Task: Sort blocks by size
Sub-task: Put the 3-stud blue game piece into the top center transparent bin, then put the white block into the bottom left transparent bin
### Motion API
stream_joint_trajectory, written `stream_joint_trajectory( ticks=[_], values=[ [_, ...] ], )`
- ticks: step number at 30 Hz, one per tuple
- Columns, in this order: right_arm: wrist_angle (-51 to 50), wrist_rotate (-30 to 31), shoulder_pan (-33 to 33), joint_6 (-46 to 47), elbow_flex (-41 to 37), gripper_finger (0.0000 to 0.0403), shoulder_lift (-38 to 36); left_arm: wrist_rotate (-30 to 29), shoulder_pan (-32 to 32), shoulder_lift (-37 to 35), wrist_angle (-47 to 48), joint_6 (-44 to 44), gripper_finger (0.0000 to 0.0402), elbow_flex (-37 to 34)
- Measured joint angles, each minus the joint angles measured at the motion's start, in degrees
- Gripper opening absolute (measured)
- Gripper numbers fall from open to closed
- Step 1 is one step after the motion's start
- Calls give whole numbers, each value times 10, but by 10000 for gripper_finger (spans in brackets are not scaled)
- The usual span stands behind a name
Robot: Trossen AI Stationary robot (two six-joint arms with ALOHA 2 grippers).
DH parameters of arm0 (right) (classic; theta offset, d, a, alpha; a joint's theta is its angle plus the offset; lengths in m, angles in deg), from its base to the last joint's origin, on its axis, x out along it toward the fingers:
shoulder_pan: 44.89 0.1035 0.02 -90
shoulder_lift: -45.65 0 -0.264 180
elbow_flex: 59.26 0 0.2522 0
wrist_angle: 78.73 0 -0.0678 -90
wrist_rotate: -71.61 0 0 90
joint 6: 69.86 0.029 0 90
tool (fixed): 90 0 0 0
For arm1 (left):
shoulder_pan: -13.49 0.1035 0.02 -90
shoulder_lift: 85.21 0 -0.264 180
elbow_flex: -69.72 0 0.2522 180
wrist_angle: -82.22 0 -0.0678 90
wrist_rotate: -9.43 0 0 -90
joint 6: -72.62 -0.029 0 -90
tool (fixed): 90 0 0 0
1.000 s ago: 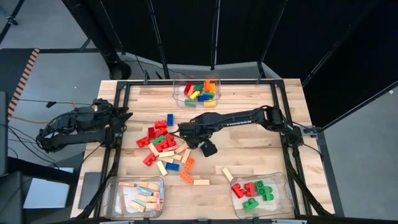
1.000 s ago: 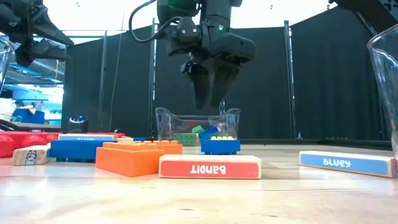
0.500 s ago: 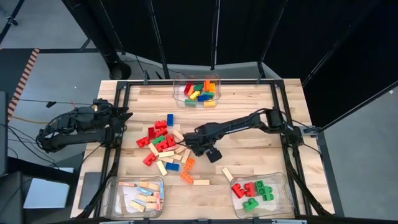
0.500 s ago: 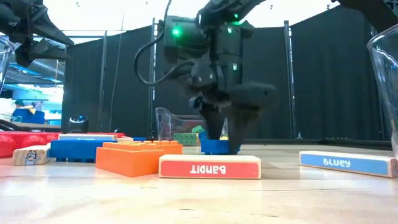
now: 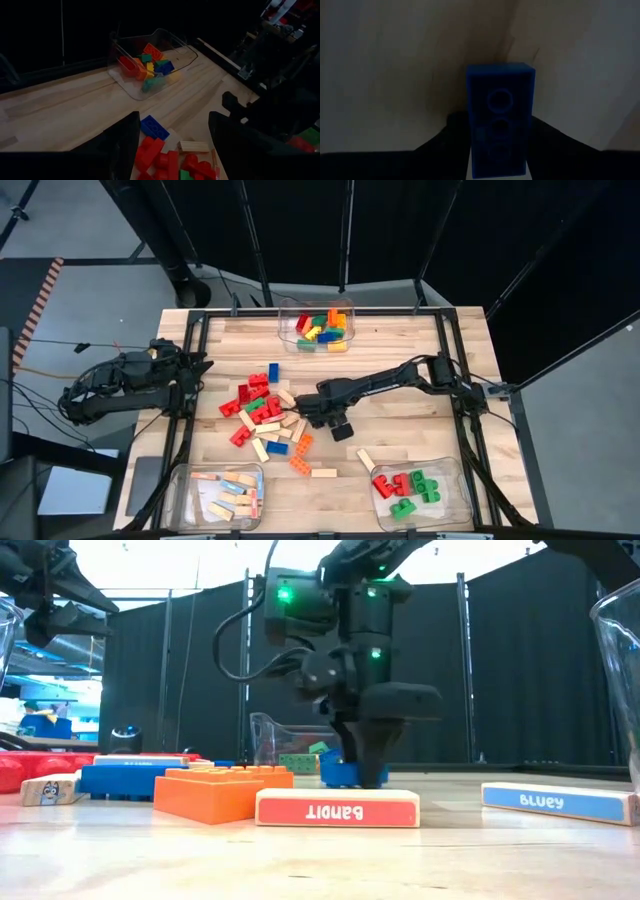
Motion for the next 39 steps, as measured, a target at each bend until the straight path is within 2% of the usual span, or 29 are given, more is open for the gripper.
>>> stream_joint_trajectory(
  ticks=[7, 13, 15, 17, 21, 22, 27, 30, 32, 37, 39],
  values=[
    [4, 27, -67, 20, 118, 154, -12, 0, 0, 0, 0, 0, 245, 0],
    [23, 86, -165, 53, 226, 154, -12, 0, 0, 0, 0, 0, 245, 0],
    [35, 113, -197, 71, 248, 154, -12, 0, 0, 0, 0, 0, 245, 0],
    [44, 116, -225, 91, 258, 154, -12, 0, 0, 0, 0, 0, 245, 0],
    [42, 81, -263, 127, 264, 154, -12, 0, 0, 0, 0, 0, 245, 0],
    [39, 71, -269, 135, 264, 165, -12, 0, 0, 0, 0, 0, 245, 0],
    [17, 64, -278, 174, 264, 305, -12, 0, 0, 0, 0, 0, 245, 0],
    [5, 63, -278, 185, 264, 344, -12, 0, 0, 0, 0, 0, 245, 0],
    [-9, 52, -278, 202, 264, 347, -12, 0, 0, 0, 0, 0, 245, 0],
    [-102, -97, -252, 273, 264, 318, -12, 0, 0, 0, 0, 0, 245, 0],
    [-153, -120, -216, 280, 252, 304, -13, 0, 0, 0, 0, 0, 245, 0]
  ],
)
